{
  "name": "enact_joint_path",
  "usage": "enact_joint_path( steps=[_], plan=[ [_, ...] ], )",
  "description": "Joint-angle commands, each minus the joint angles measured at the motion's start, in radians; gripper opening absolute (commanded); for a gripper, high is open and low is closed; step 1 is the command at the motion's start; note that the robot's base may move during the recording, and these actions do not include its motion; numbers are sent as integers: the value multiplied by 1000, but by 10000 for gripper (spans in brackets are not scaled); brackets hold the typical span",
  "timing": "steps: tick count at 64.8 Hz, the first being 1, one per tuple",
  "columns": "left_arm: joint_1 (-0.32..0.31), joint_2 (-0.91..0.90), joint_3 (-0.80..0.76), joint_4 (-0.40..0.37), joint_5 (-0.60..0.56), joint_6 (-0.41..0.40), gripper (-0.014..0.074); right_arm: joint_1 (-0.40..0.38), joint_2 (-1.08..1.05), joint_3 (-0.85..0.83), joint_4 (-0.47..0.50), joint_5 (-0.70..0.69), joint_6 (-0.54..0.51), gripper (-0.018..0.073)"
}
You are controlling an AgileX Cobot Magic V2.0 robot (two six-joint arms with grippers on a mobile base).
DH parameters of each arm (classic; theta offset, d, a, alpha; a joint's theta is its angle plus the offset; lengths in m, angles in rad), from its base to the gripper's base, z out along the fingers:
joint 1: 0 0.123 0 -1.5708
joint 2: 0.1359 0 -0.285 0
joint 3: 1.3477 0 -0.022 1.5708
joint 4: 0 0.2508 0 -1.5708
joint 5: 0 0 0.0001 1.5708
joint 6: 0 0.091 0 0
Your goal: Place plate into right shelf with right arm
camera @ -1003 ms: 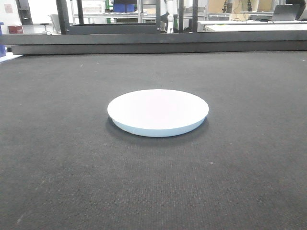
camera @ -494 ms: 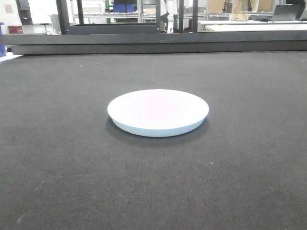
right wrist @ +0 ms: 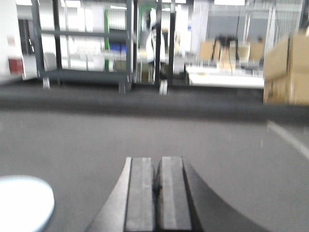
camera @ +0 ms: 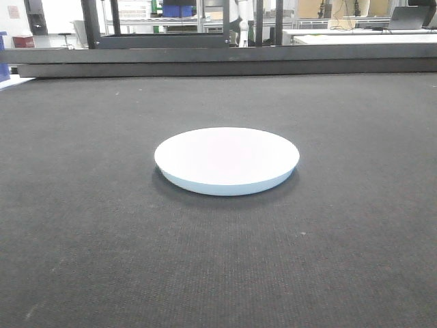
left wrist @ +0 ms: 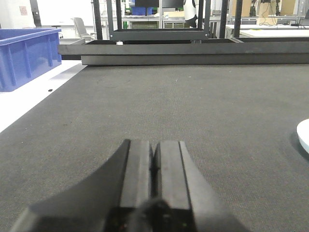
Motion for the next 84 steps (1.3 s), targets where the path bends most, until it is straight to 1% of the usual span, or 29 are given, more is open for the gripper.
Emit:
enact_joint_path(
  steps=[1, 4, 7, 9, 14, 20, 23, 26, 28, 33, 41, 48, 54, 65, 76, 84],
  plan=[
    [1, -11, 9, -2, -83, -2, -47, -2, 105, -173, 3, 4, -6, 59],
    [1, -11, 9, -2, -83, -2, -47, -2, 162, -234, 3, 37, -6, 66],
    [1, -11, 9, -2, -83, -2, -47, -2, 233, -301, 3, 72, -6, 101],
    [1, -11, 9, -2, -83, -2, -47, -2, 285, -345, 3, 99, -6, 141],
    [1, -11, 9, -2, -83, -2, -47, 0, 427, -429, 3, 159, -6, 283],
    [1, -11, 9, -2, -83, -2, -47, 0, 586, -506, 3, 216, -6, 481],
    [1, -11, 9, -2, -83, -2, -47, 2, 667, -542, 3, 243, -6, 554],
    [1, -11, 9, -2, -83, -2, -47, 11, 751, -583, 3, 279, -3, 608],
    [1, -11, 9, -2, -83, -2, -47, 24, 796, -610, 3, 305, 2, 628],
    [1, -11, 9, -2, -83, -2, -47, 77, 937, -705, 2, 397, 17, 622],
    [1, -11, 9, -2, -83, -2, -47, 216, 1151, -879, -14, 525, 62, 621],
    [1, -11, 9, -2, -83, -2, -47, 306, 1322, -1011, -17, 585, 113, 621],
    [1, -11, 9, -2, -83, -2, -47, 360, 1447, -1097, -29, 615, 160, 621],
    [1, -11, 9, -2, -83, -2, -47, 420, 1634, -1193, -74, 639, 246, 621],
    [1, -11, 9, -2, -83, -2, -47, 440, 1737, -1201, -103, 601, 301, 621],
    [1, -11, 9, -2, -83, -2, -47, 441, 1777, -1201, -110, 570, 306, 621]
  ],
)
